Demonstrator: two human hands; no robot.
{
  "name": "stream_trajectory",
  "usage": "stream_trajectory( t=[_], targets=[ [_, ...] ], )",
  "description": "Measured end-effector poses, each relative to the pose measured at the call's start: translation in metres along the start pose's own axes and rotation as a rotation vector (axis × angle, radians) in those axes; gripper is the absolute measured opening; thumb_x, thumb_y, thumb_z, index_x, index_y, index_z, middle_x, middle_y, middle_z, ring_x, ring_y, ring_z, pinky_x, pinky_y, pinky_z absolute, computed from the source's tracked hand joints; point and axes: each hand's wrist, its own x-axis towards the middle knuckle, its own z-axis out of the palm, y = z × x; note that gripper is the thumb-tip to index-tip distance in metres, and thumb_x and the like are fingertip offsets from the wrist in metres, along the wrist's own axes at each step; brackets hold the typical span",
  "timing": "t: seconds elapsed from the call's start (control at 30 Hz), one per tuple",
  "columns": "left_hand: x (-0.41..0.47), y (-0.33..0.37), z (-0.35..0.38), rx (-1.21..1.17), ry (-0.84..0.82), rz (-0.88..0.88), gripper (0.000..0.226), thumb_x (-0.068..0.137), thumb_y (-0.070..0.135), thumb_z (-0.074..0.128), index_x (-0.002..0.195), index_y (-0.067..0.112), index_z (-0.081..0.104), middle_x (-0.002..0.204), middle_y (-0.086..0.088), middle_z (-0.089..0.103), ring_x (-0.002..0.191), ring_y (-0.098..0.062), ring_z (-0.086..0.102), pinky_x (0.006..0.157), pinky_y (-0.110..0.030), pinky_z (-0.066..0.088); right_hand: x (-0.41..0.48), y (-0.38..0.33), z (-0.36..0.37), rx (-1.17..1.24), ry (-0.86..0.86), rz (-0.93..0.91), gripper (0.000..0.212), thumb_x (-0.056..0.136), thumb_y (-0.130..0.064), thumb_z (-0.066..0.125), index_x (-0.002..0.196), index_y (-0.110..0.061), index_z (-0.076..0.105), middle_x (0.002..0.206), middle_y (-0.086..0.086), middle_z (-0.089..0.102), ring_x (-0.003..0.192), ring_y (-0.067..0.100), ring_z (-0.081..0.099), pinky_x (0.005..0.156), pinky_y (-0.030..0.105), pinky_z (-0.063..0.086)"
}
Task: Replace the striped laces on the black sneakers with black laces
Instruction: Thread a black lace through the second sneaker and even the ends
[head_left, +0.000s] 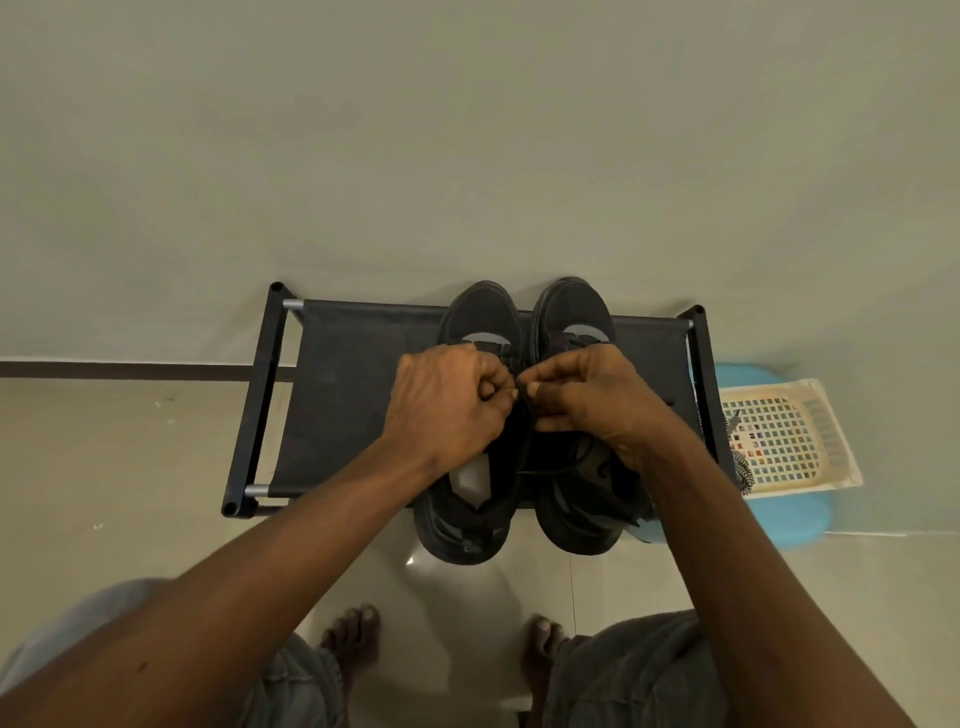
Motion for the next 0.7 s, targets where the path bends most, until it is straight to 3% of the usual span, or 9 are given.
stream_trajectory(
  t=[0.17, 0.27, 0.4, 0.47, 0.57, 0.7],
  targets=[
    [-0.002, -0.006, -0.007, -0.115, -0.040, -0.031, 0.005, 0.085, 0.034, 0.081, 0.090, 0.033, 0.082, 0.074, 0.018, 0.074, 0.072, 0.001, 0.069, 0.078, -0.036, 0.060, 0.005, 0.001, 0.008, 0.030, 0.111, -0.060, 0.005, 0.090, 0.000, 0.074, 0.094, -0.003, 0.076, 0.078, 0.011, 0.074, 0.069, 0.018, 0.072, 0.061, 0.025, 0.059],
    [-0.002, -0.008, -0.009, -0.171, -0.071, -0.074, 0.008, 0.084, 0.032, 0.085, 0.090, 0.033, 0.081, 0.078, 0.019, 0.075, 0.072, 0.004, 0.069, 0.074, -0.033, 0.062, 0.007, -0.001, 0.010, 0.008, 0.134, -0.072, 0.008, 0.091, 0.001, 0.071, 0.098, -0.002, 0.075, 0.083, 0.016, 0.074, 0.069, 0.020, 0.072, 0.060, 0.025, 0.059],
    [-0.003, -0.008, -0.009, -0.254, -0.069, -0.127, 0.013, 0.082, 0.029, 0.088, 0.091, 0.034, 0.081, 0.078, 0.019, 0.075, 0.071, 0.006, 0.069, 0.075, -0.029, 0.062, 0.005, -0.001, 0.006, -0.016, 0.049, -0.054, 0.020, 0.089, 0.004, 0.072, 0.106, -0.005, 0.073, 0.094, 0.020, 0.075, 0.082, 0.027, 0.074, 0.075, 0.036, 0.064],
    [-0.001, -0.008, -0.010, -0.280, -0.102, -0.143, 0.019, 0.082, 0.024, 0.088, 0.097, 0.032, 0.080, 0.083, 0.018, 0.076, 0.074, 0.007, 0.069, 0.080, -0.028, 0.062, 0.004, -0.001, 0.005, -0.031, 0.028, -0.057, 0.018, 0.088, 0.005, 0.073, 0.101, -0.006, 0.073, 0.092, 0.018, 0.075, 0.083, 0.026, 0.074, 0.076, 0.036, 0.064],
    [-0.004, -0.010, -0.017, -0.277, -0.154, -0.142, 0.037, 0.080, 0.024, 0.089, 0.113, 0.030, 0.074, 0.101, 0.017, 0.074, 0.087, 0.002, 0.068, 0.088, -0.032, 0.060, 0.003, -0.001, 0.006, -0.030, 0.041, -0.075, 0.016, 0.089, 0.008, 0.070, 0.090, -0.008, 0.071, 0.085, 0.017, 0.073, 0.076, 0.023, 0.072, 0.067, 0.030, 0.063],
    [-0.015, -0.015, -0.026, -0.061, -0.136, -0.204, 0.081, 0.073, 0.043, 0.091, 0.142, 0.033, 0.049, 0.136, 0.004, 0.051, 0.124, -0.018, 0.054, 0.104, -0.045, 0.050, 0.005, 0.000, 0.007, -0.165, 0.157, -0.116, 0.022, 0.088, 0.005, 0.058, 0.086, -0.014, 0.068, 0.075, 0.009, 0.070, 0.074, 0.029, 0.073, 0.070, 0.046, 0.065]
  ],
)
